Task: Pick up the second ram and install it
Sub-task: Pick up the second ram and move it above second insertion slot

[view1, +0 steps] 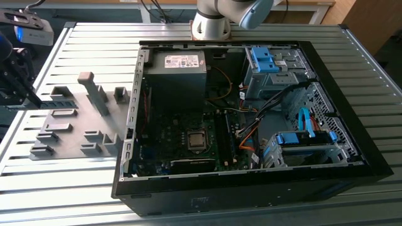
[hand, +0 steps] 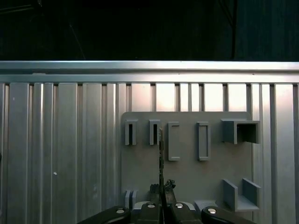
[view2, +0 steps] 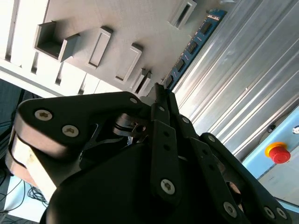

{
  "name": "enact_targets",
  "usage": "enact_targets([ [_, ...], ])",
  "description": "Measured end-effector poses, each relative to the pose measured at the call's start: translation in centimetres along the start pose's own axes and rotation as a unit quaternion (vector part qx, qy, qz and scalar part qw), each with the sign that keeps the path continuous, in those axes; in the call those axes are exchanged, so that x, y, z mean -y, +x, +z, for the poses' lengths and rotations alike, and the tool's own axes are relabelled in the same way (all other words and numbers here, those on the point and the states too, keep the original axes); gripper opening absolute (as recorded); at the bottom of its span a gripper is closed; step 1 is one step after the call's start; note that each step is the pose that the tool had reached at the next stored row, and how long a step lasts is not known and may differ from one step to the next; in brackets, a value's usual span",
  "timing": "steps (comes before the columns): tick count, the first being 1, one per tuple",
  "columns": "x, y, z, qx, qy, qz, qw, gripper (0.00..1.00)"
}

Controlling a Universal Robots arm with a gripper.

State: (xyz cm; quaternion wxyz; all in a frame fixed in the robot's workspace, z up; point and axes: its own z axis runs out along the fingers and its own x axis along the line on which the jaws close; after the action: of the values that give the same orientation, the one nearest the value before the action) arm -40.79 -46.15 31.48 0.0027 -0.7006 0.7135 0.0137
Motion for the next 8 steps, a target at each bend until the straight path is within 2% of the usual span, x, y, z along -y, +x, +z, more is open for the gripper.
enact_targets([
  [8,-0.02,-0.03,-1.06,0.0,0.0,0.0,1.0,0.14],
])
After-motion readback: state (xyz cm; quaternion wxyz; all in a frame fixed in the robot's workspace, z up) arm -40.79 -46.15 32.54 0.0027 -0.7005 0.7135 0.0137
